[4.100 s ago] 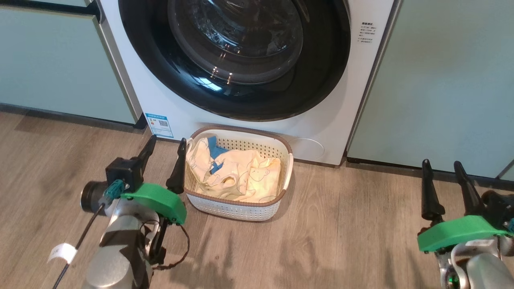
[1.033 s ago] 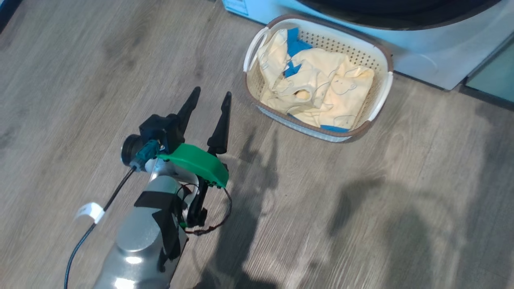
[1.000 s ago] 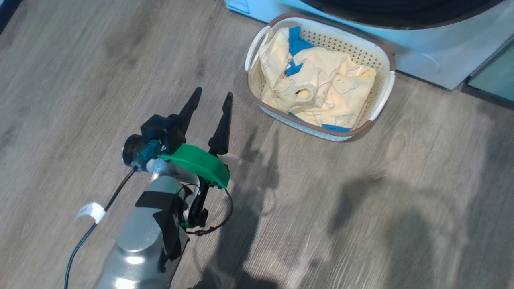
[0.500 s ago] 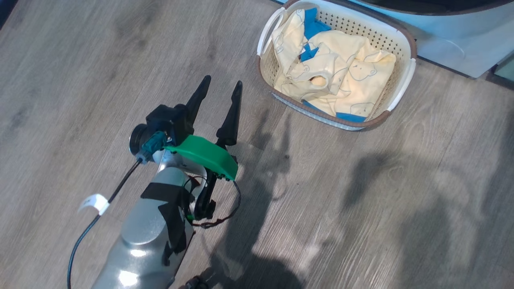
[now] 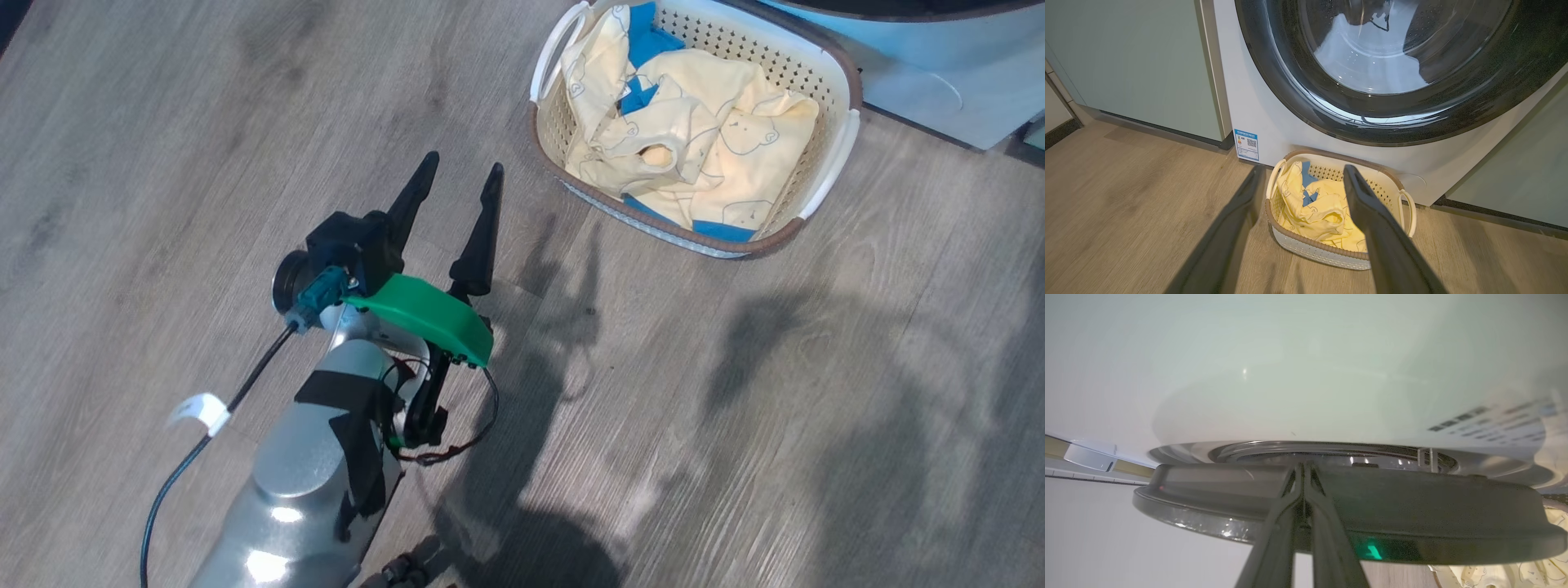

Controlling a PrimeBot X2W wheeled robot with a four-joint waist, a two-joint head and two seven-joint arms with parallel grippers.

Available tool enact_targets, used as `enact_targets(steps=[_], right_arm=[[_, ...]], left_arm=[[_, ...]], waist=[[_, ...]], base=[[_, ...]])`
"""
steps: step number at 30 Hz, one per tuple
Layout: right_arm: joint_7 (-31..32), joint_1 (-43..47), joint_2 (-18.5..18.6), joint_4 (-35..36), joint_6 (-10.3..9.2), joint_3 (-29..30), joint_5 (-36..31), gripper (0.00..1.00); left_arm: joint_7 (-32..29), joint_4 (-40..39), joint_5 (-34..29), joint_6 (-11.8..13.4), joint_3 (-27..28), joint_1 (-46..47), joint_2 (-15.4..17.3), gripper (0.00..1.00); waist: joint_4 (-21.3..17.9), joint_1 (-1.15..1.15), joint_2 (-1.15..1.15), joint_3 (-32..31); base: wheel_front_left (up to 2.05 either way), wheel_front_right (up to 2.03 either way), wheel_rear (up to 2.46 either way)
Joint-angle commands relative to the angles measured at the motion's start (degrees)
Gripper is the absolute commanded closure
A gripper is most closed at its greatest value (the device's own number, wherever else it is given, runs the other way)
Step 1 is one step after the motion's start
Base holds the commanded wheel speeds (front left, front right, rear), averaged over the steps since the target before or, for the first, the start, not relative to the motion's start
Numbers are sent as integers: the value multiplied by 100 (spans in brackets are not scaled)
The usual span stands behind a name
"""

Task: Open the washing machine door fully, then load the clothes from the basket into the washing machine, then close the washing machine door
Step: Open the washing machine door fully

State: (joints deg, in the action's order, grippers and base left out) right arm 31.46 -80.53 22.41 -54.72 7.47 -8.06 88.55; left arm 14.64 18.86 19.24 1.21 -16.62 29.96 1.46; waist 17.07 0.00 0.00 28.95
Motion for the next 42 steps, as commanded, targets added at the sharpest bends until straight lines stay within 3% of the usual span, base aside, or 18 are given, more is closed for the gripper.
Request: enact_targets(steps=[1,23,42], right_arm=[[135,-194,-67,185,2,-78,-53,100],[766,186,-103,472,2,-236,80,100],[1337,832,-376,823,2,-453,192,100]], left_arm=[[36,-177,30,43,187,138,142,0],[36,-69,-29,16,221,109,142,0],[36,60,-212,-107,389,13,142,0]], waist=[[7,0,0,-9],[-86,0,0,-196],[-256,0,0,-585]], base=[[0,0,0],[0,0,0],[0,0,0]])
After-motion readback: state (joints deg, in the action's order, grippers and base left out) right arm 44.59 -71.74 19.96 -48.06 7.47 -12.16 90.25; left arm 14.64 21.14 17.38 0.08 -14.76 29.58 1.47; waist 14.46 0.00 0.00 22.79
